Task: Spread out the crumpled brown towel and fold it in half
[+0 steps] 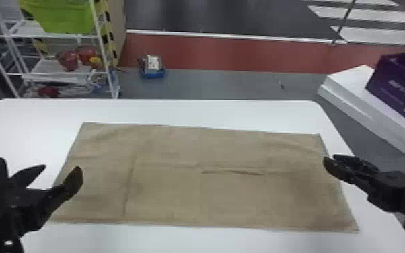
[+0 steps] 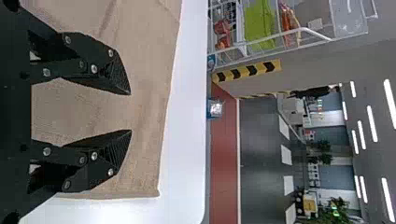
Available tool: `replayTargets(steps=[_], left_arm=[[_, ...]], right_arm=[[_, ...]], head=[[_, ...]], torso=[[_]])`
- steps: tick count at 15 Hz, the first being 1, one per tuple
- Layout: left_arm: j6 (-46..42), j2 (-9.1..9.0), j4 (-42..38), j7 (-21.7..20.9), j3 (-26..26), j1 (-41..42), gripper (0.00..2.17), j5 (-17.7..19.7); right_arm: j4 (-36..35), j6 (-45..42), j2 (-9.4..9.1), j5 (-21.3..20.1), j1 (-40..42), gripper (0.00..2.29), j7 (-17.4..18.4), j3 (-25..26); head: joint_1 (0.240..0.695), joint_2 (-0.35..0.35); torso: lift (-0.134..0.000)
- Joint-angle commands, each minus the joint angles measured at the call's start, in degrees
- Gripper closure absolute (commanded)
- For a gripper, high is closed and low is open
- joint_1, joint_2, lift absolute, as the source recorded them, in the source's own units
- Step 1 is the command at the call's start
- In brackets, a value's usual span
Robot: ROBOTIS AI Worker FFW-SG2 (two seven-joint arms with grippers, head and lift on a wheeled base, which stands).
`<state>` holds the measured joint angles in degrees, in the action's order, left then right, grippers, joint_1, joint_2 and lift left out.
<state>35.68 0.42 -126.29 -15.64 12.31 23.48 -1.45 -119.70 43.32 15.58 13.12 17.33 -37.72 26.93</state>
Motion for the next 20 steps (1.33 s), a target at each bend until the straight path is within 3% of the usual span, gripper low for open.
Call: replayTargets(steps=[1,7,13,20], left_arm=[[9.46,-0.33,-4.40,0.35,0.08,1.83,1.65,0.83],[11.57,-0.15,-5.10,-0.09,-0.53,4.29,1.78,0.83],[11.57,0.02,-3.43,0.53,-1.15,4.03,1.78,-1.81],[11.57,0.02,-2.47,1.14,-0.53,4.56,1.78,-2.42]], right_arm=[[-2.20,3.05,-0.11,0.16,2.79,1.51,0.01,-0.56],[-2.38,1.64,-1.52,-0.55,6.66,1.51,-1.57,-1.61],[-0.18,1.47,-1.34,-2.48,6.84,1.51,-1.40,-2.14],[0.88,5.33,-0.29,-4.06,5.17,1.51,-1.48,-3.64]], head=[[0.695,-0.097],[0.695,-0.079],[0.695,-0.085],[0.695,-0.073]], torso=[[-0.123],[-0.123],[-0.123],[-0.123]])
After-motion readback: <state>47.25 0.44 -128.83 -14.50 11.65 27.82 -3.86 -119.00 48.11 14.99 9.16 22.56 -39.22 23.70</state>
